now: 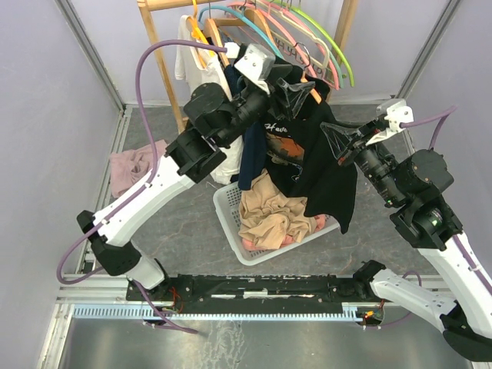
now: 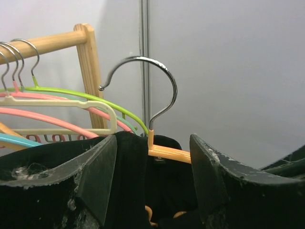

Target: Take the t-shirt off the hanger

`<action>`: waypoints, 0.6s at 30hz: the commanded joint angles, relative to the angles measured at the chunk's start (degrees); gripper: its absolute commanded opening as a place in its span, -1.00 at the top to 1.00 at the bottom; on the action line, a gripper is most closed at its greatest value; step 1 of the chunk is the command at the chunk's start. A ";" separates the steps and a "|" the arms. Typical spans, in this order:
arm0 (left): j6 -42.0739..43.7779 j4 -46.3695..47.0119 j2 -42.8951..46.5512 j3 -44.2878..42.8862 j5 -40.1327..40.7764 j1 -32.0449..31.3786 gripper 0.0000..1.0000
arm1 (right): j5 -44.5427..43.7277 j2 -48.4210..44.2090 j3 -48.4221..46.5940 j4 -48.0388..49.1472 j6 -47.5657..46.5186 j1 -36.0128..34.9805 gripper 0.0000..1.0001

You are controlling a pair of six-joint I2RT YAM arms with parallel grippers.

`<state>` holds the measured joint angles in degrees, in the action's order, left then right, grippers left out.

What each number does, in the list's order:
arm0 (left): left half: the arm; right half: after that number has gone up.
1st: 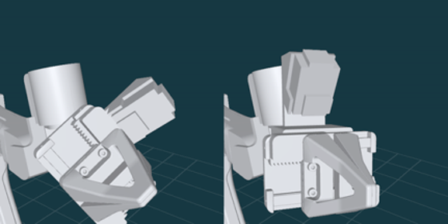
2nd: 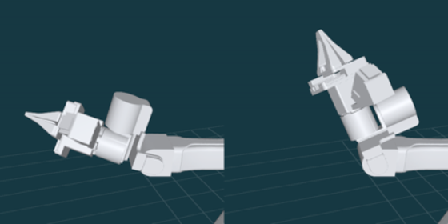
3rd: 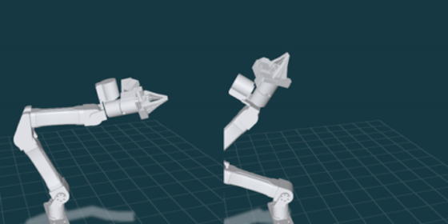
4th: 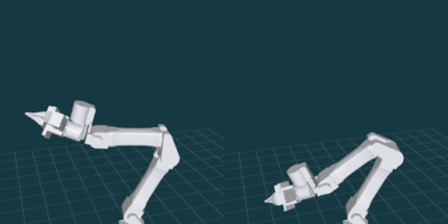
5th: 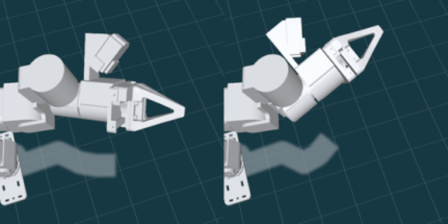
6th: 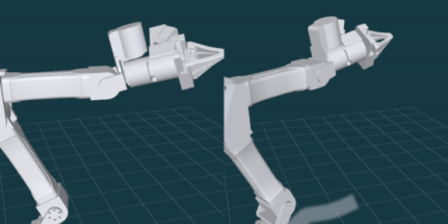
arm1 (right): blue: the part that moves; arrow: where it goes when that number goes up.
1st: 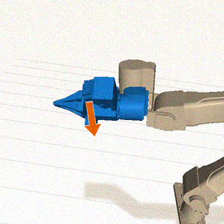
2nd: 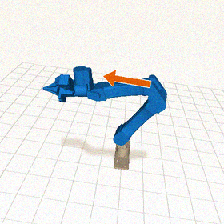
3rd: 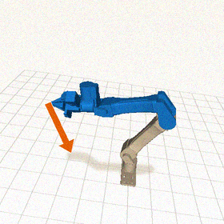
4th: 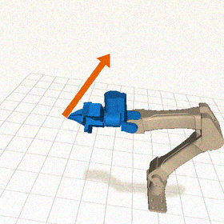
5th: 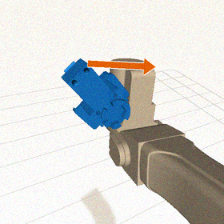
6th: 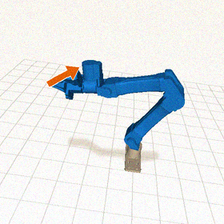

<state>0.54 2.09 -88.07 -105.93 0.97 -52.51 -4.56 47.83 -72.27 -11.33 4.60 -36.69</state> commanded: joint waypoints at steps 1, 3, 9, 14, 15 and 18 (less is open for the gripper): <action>2.67 3.19 -2.36 -3.76 -0.70 -0.13 -0.36 | 1.53 -1.25 -1.28 6.09 0.71 0.00 0.97; 2.76 3.32 -3.12 -4.47 -0.61 -0.17 -0.34 | 2.16 -1.17 -1.27 6.15 0.84 0.04 0.97; 2.56 3.86 -4.38 -5.43 -0.21 -0.13 -0.11 | 2.82 -1.18 -1.09 6.22 1.20 -0.03 0.97; 2.54 4.79 -4.49 -5.02 -0.21 -0.21 0.24 | 3.50 -1.25 -0.84 6.28 1.54 -0.03 0.97; 2.46 4.83 -4.56 -5.12 -0.35 -0.19 0.32 | 3.55 -1.30 -0.73 6.39 1.62 -0.03 0.97; 2.28 4.99 -4.75 -5.19 -0.91 -0.22 0.62 | 3.59 -1.26 -0.57 6.50 1.83 0.00 0.97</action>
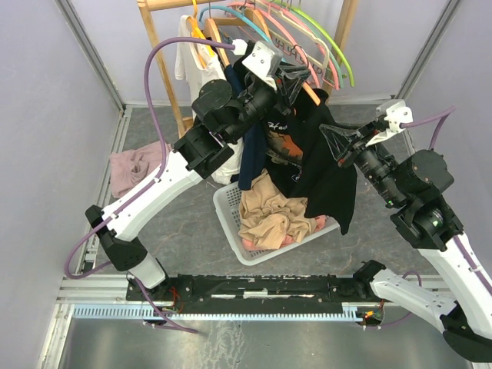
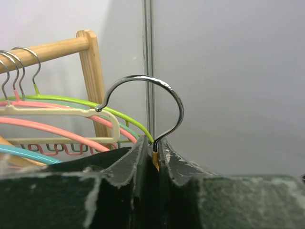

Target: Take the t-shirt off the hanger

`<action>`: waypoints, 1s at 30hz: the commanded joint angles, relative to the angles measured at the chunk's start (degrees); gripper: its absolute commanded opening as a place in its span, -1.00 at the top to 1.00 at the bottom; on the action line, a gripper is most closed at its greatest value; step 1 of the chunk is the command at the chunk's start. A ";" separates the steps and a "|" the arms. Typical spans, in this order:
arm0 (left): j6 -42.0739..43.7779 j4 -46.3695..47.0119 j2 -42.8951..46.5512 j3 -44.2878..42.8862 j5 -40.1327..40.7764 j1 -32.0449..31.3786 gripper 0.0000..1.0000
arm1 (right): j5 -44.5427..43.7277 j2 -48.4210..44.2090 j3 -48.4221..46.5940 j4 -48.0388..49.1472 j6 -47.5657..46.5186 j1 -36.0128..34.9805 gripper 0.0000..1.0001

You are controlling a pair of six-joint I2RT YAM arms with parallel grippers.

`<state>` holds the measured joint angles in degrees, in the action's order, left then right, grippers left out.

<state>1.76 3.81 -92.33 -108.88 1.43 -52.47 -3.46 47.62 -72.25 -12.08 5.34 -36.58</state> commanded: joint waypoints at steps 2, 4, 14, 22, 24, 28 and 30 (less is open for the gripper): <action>0.84 3.30 -0.49 -2.24 -1.79 -0.22 0.79 | 2.54 -1.12 -0.60 7.20 1.28 -0.08 0.97; 0.63 3.31 -0.42 -2.28 -1.89 -0.24 0.94 | 2.51 -1.12 -0.57 7.08 1.42 -0.12 0.97; 1.64 -0.82 0.53 -4.56 8.36 -0.67 0.95 | 0.68 -0.86 -4.12 -0.02 1.07 -0.09 -0.14; 3.24 -6.02 0.47 -8.59 15.73 -0.67 0.95 | -1.48 -3.27 -4.82 -7.24 0.13 -0.08 -0.35; 3.77 -7.66 -0.10 -10.83 17.04 -0.62 0.95 | -2.07 -4.14 -4.21 -8.87 -0.20 -0.08 -0.35; 5.19 -10.61 -1.40 -15.45 18.76 -0.62 0.95 | -2.70 -6.45 -2.09 -10.10 -0.09 -0.13 -0.36; 5.68 -10.95 -1.39 -16.25 19.29 -0.61 0.95 | -3.29 -7.26 -1.25 -10.88 -0.07 -0.09 -0.36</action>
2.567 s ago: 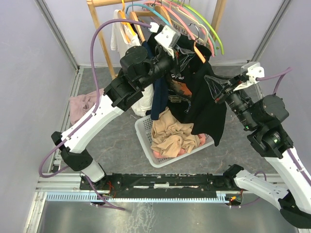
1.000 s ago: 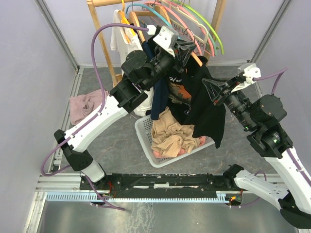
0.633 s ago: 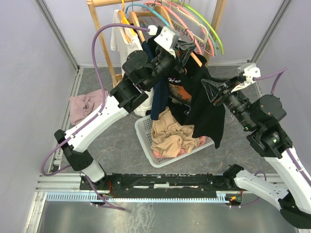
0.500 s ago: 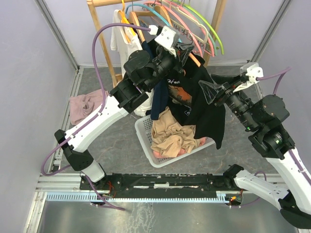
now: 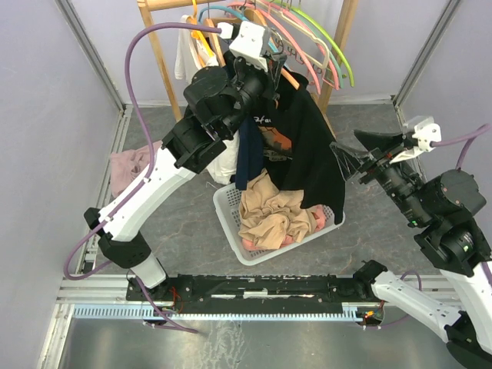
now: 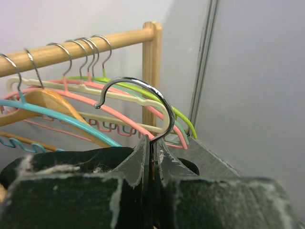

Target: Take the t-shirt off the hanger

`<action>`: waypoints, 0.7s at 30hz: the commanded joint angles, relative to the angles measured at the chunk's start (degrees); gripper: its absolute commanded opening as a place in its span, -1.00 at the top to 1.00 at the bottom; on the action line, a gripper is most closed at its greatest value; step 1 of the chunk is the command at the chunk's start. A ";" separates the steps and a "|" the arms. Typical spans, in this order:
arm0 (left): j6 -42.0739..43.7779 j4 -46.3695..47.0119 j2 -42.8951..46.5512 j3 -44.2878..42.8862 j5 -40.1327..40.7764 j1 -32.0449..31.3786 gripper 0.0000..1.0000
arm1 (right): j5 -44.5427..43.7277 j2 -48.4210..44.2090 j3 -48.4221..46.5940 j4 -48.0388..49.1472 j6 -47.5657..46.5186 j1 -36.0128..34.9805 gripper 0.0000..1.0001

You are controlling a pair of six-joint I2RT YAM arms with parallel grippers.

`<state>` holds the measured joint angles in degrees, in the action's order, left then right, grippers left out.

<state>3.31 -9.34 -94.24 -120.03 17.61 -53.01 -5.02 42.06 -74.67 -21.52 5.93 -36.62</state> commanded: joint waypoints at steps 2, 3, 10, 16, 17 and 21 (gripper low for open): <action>4.33 1.85 0.39 -5.87 3.82 -0.06 0.95 | -2.18 -2.12 1.59 -2.52 -0.83 -0.07 -0.35; 4.43 1.25 0.14 -6.88 4.12 -0.06 0.95 | -2.08 -2.35 1.84 -2.90 -0.84 -0.03 -0.35; 5.30 -1.16 -2.31 -11.70 6.61 -0.09 0.95 | 0.97 -4.10 5.04 -2.70 1.05 -0.05 -0.32; 5.86 -0.57 -3.13 -12.38 9.13 -0.03 0.95 | 2.14 -5.11 7.28 -3.39 2.04 -0.03 0.03; 6.00 -0.52 -3.28 -12.62 9.67 -0.07 0.95 | 2.17 -5.31 7.69 -3.66 2.18 -0.03 0.11; 6.66 -0.34 -4.24 -14.14 10.80 -0.07 0.95 | 1.61 -6.46 9.74 -4.18 3.21 -0.03 0.42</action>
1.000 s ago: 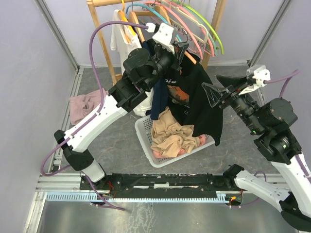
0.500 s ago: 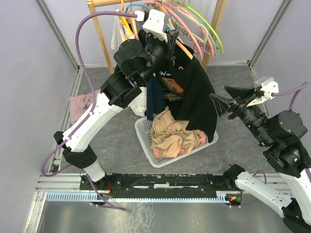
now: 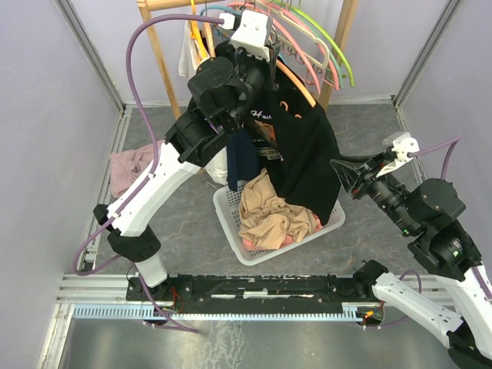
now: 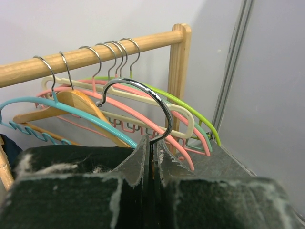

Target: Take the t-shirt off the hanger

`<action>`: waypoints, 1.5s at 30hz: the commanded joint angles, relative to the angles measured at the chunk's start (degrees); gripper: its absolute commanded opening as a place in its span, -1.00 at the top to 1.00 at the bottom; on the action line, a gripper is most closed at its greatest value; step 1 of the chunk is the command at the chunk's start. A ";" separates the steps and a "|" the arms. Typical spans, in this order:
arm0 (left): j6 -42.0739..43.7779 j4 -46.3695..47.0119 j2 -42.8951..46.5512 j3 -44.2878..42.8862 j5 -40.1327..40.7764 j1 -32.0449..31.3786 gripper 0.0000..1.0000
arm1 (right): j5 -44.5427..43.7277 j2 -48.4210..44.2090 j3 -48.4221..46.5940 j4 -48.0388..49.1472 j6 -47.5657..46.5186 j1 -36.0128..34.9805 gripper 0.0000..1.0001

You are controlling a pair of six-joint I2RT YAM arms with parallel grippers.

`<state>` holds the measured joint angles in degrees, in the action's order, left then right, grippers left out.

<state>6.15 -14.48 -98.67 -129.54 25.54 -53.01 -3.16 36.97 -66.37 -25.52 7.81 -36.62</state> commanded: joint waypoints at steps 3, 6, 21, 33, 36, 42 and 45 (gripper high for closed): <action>4.16 4.50 -0.63 -6.35 3.62 -0.06 0.95 | -0.56 -2.32 2.63 -1.09 2.04 -0.10 0.52; 4.52 4.92 -1.00 -7.19 4.19 -0.07 0.95 | -1.23 -3.78 4.08 -2.05 2.61 -0.04 0.70; 4.76 5.54 -1.52 -9.95 6.77 -0.02 0.95 | -6.85 -8.45 15.13 -3.64 7.87 -0.05 0.98; 4.74 5.99 -0.85 -9.78 7.16 0.05 0.95 | -6.51 -6.78 21.67 -1.49 10.34 -0.03 0.98; 4.74 6.00 -0.85 -9.77 7.21 -0.03 0.95 | -6.66 -6.78 22.68 -0.83 10.55 -0.03 0.98; 4.64 5.87 -0.57 -9.60 7.14 0.05 0.95 | -6.60 -6.02 24.19 0.30 10.73 -0.05 0.98; 4.67 6.06 -0.51 -9.60 7.21 0.06 0.95 | -6.53 -5.69 24.95 1.10 11.02 -0.06 0.98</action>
<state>8.05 -17.21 -101.67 -135.41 30.11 -53.39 -8.25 30.33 -43.31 -22.52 18.35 -36.62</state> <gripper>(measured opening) 0.053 0.023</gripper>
